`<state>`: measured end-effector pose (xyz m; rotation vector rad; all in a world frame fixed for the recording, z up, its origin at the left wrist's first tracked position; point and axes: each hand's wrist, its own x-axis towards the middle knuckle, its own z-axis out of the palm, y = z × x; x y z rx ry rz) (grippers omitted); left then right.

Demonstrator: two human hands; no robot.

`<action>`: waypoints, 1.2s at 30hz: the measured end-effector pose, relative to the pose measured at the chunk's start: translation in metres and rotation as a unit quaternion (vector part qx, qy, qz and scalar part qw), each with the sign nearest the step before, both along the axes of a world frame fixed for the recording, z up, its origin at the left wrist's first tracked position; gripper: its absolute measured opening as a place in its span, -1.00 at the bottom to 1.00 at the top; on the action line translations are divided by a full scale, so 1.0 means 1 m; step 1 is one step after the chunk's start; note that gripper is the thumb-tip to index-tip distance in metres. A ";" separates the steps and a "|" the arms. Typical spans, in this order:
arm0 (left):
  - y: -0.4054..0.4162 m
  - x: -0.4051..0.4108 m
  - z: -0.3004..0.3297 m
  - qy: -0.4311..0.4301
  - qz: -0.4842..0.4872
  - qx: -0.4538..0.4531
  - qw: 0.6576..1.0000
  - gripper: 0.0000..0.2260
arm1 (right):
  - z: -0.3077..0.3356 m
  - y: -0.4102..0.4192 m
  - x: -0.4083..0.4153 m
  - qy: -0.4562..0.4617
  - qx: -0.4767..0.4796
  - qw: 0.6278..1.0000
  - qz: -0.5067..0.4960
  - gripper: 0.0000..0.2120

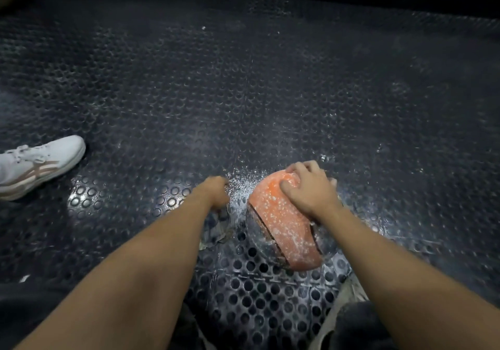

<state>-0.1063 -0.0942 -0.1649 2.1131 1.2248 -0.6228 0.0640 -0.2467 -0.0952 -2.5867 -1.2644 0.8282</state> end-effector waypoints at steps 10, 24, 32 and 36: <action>-0.030 -0.057 -0.071 0.091 0.102 -0.025 0.990 0.12 | -0.021 -0.005 0.002 -0.048 0.071 0.996 -0.016 -0.66; -0.041 -0.071 -0.013 -0.042 0.168 0.066 0.983 -0.89 | -0.006 -0.016 -0.009 -0.030 0.012 0.997 -0.068 -0.65; -0.039 -0.083 0.060 -0.262 0.240 0.016 0.935 -0.73 | -0.003 -0.075 -0.037 -0.018 0.007 0.974 -0.226 -0.52; -0.058 -0.068 0.079 -0.286 0.241 -0.050 0.926 -0.60 | -0.005 -0.099 -0.027 0.017 0.022 0.956 -0.291 -0.55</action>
